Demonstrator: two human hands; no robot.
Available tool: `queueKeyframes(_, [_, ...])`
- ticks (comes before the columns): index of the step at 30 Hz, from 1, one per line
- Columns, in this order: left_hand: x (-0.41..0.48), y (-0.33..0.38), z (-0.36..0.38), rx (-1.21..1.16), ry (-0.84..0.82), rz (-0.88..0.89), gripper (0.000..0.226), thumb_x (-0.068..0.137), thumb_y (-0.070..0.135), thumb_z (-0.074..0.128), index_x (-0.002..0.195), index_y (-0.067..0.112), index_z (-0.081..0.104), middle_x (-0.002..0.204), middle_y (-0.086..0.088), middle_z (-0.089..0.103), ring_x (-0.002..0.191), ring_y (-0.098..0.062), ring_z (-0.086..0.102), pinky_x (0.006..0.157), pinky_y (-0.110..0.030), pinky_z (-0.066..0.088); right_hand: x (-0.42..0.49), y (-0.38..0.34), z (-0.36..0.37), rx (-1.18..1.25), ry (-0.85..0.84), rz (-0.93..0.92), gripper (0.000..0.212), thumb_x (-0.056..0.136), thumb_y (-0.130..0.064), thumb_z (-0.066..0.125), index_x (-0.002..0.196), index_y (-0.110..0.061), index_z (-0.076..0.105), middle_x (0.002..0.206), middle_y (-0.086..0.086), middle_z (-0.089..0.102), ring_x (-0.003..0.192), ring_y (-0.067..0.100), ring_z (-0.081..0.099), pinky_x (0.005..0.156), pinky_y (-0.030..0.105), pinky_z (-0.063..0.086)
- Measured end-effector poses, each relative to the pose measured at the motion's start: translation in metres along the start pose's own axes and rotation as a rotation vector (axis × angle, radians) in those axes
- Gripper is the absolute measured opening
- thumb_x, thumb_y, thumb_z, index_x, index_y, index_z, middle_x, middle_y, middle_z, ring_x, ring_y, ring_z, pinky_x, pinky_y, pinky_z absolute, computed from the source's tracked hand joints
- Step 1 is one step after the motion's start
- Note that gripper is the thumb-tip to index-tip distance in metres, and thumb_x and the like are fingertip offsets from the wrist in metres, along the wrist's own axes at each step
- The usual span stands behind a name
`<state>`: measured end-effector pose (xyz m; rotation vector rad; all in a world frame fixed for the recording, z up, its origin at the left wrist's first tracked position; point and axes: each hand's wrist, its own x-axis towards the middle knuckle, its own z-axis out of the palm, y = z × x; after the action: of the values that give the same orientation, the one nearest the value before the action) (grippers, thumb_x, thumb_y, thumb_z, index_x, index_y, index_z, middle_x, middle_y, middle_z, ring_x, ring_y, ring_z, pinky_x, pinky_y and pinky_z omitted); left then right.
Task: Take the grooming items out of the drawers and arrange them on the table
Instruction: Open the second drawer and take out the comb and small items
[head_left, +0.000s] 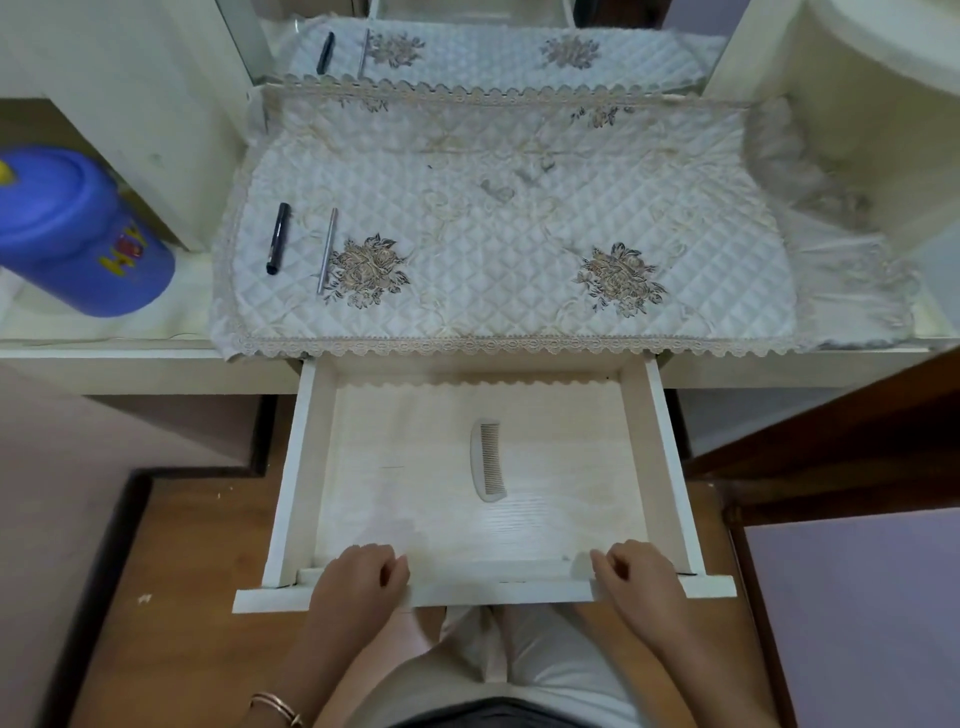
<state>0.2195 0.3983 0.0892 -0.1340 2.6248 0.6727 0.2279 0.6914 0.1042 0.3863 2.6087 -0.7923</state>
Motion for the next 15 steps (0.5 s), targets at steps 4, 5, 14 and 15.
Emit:
queueKeyframes(4, [0.002, 0.001, -0.001, -0.002, -0.019, -0.002, 0.047, 0.090, 0.023, 0.052, 0.049, 0.021, 0.028, 0.050, 0.004, 0.034, 0.050, -0.009, 0.033, 0.048, -0.020, 0.023, 0.004, -0.001, -0.003, -0.015, -0.042, -0.017, 0.051, 0.090, -0.025, 0.053, 0.045, -0.022, 0.029, 0.050, -0.006, 0.036, 0.054, 0.005, 0.036, 0.050, 0.019, 0.028])
queueKeyframes(5, [0.003, 0.000, -0.001, -0.004, -0.023, -0.002, 0.047, 0.090, 0.023, 0.052, 0.049, 0.021, 0.028, 0.051, 0.004, 0.034, 0.050, -0.009, 0.033, 0.048, -0.019, 0.024, 0.005, -0.001, -0.003, -0.019, -0.052, -0.017, 0.051, 0.090, -0.026, 0.052, 0.045, -0.023, 0.030, 0.050, -0.006, 0.036, 0.053, 0.005, 0.036, 0.050, 0.019, 0.028])
queueKeyframes(14, [0.023, -0.005, -0.011, 0.089, -0.107, -0.065, 0.042, 0.094, 0.032, 0.043, 0.055, 0.027, 0.029, 0.059, 0.007, 0.038, 0.055, -0.005, 0.037, 0.050, -0.016, 0.027, 0.044, -0.039, 0.014, -0.056, -0.218, -0.030, 0.031, 0.088, -0.030, 0.050, 0.058, -0.022, 0.047, 0.060, -0.007, 0.048, 0.058, 0.009, 0.045, 0.059, 0.025, 0.040])
queueKeyframes(15, [0.028, -0.006, -0.013, 0.096, -0.123, -0.072, 0.042, 0.095, 0.033, 0.042, 0.055, 0.029, 0.029, 0.060, 0.008, 0.038, 0.056, -0.005, 0.038, 0.051, -0.017, 0.027, 0.052, -0.049, 0.020, -0.020, -0.235, -0.043, 0.019, 0.087, -0.029, 0.053, 0.070, -0.021, 0.057, 0.070, -0.006, 0.053, 0.067, 0.011, 0.051, 0.066, 0.025, 0.043])
